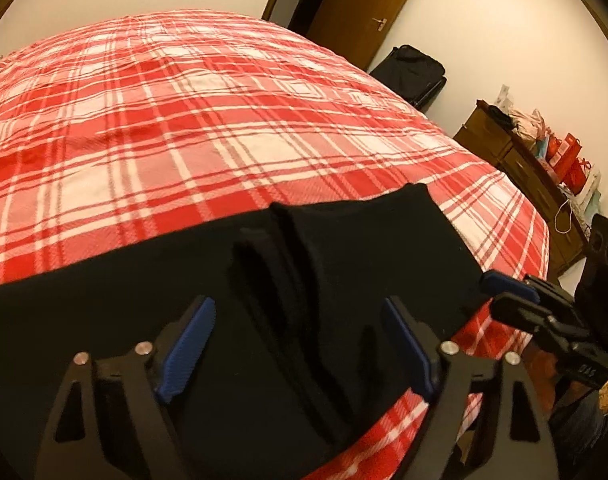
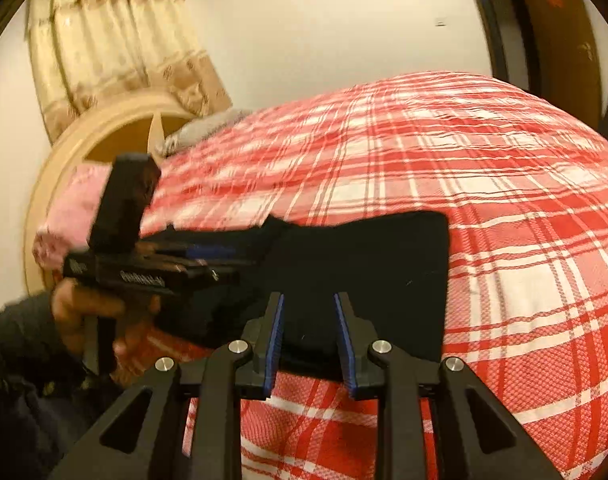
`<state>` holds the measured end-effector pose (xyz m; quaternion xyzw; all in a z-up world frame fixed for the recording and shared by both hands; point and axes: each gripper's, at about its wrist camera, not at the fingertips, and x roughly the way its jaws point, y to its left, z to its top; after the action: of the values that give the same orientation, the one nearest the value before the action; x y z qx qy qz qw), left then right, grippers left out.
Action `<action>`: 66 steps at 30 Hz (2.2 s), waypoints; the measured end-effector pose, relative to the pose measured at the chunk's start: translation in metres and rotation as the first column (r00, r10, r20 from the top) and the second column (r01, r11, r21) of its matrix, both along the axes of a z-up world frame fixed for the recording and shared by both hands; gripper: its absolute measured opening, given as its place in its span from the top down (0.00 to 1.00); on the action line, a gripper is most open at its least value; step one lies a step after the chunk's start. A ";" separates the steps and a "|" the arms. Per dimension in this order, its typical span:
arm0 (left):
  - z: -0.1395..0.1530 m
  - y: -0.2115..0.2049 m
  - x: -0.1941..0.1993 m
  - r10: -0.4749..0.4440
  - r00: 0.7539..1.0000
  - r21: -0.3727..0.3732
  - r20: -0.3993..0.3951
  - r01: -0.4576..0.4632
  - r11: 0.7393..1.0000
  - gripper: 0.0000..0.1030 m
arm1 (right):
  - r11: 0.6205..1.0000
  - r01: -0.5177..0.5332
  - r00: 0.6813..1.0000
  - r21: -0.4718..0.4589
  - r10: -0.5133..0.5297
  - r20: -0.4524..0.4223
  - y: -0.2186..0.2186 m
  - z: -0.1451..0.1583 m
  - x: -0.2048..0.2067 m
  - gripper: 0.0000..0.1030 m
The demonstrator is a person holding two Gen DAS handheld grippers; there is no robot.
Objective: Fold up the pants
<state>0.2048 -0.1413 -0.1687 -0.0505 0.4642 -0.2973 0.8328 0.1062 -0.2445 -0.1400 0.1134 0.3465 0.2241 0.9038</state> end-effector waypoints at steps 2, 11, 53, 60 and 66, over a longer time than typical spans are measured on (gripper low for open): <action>0.001 -0.005 0.000 -0.009 1.000 0.006 0.004 0.009 1.000 0.34 | 0.999 0.030 1.000 0.014 -0.030 0.008 -0.007 0.000 0.000 0.73; 0.006 -0.014 -0.005 -0.032 0.999 0.026 0.028 0.031 0.999 0.86 | 0.982 0.177 0.978 0.072 -0.184 0.099 -0.034 0.009 -0.007 0.37; -0.011 0.107 -0.008 0.172 0.985 0.010 -0.026 -0.172 0.985 0.82 | 0.984 -0.081 0.995 -0.161 0.070 -0.077 0.036 -0.040 0.002 0.37; 0.012 0.122 -0.020 0.208 0.976 0.046 0.071 -0.211 0.976 0.41 | 0.960 -0.027 0.999 -0.279 0.039 0.036 0.043 -0.016 -0.013 0.37; 0.001 0.130 -0.014 0.228 0.969 0.143 0.093 -0.239 0.960 0.37 | 0.968 -0.169 0.984 -0.186 0.176 0.024 0.067 0.001 -0.015 0.36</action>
<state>0.1908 -0.0112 -0.1675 -0.0295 0.4446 -0.1621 0.8804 0.0910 -0.1776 -0.1387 -0.0055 0.3558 0.2714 0.8943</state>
